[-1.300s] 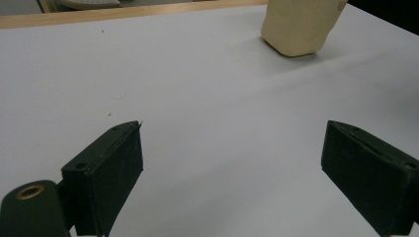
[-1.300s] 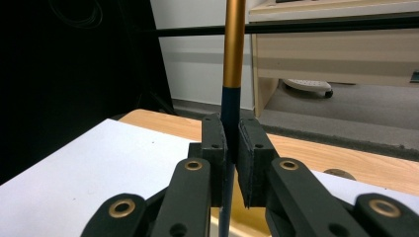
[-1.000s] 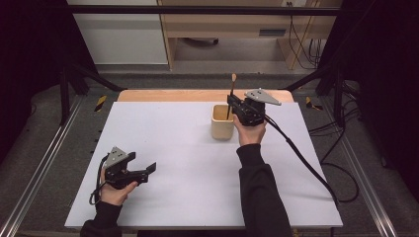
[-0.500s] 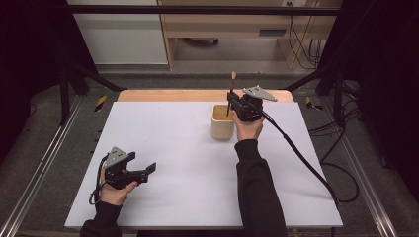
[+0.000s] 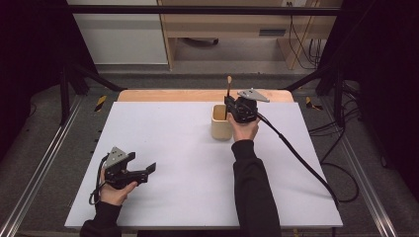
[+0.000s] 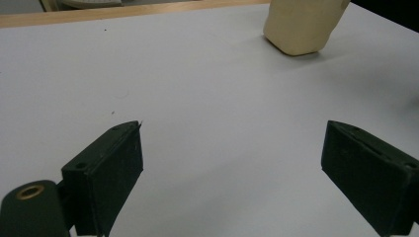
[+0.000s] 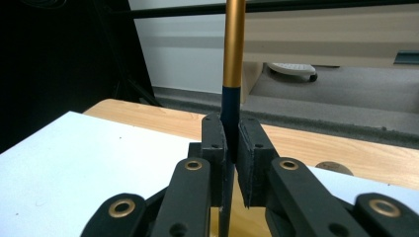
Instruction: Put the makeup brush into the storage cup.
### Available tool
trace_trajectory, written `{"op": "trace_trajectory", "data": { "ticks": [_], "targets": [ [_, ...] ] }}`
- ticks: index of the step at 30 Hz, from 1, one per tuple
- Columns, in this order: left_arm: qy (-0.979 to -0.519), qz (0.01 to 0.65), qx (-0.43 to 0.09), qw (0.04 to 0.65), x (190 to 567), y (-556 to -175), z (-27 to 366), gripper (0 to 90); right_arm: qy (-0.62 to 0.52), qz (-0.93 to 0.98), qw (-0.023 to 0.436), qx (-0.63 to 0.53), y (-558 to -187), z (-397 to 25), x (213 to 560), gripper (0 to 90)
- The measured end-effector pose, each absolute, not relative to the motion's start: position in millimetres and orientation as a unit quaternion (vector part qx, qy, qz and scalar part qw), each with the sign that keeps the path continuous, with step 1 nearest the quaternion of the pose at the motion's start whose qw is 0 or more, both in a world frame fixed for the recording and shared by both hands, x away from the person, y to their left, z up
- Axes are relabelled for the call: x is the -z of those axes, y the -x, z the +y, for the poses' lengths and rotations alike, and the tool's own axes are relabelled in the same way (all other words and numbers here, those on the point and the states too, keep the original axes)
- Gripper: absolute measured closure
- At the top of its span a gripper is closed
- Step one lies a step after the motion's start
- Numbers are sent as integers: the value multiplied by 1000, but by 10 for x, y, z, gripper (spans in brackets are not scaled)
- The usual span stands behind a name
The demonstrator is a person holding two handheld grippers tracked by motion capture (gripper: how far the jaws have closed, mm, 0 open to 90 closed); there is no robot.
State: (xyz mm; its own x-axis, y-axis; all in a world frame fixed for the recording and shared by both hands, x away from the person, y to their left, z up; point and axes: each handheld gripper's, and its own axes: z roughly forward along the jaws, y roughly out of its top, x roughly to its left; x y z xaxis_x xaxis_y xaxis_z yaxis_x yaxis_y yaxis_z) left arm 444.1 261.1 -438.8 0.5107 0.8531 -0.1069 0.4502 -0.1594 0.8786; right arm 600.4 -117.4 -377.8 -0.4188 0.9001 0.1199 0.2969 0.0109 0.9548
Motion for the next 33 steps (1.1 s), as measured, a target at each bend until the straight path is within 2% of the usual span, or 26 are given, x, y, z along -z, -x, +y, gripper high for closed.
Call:
{"op": "trace_trajectory", "data": {
  "ticks": [33],
  "targets": [
    [-732, 447, -216, 467, 4397, -4445, 2607, 85, -471, 685, 267, -487, -6005, -1077, 4158, 829]
  ]
}}
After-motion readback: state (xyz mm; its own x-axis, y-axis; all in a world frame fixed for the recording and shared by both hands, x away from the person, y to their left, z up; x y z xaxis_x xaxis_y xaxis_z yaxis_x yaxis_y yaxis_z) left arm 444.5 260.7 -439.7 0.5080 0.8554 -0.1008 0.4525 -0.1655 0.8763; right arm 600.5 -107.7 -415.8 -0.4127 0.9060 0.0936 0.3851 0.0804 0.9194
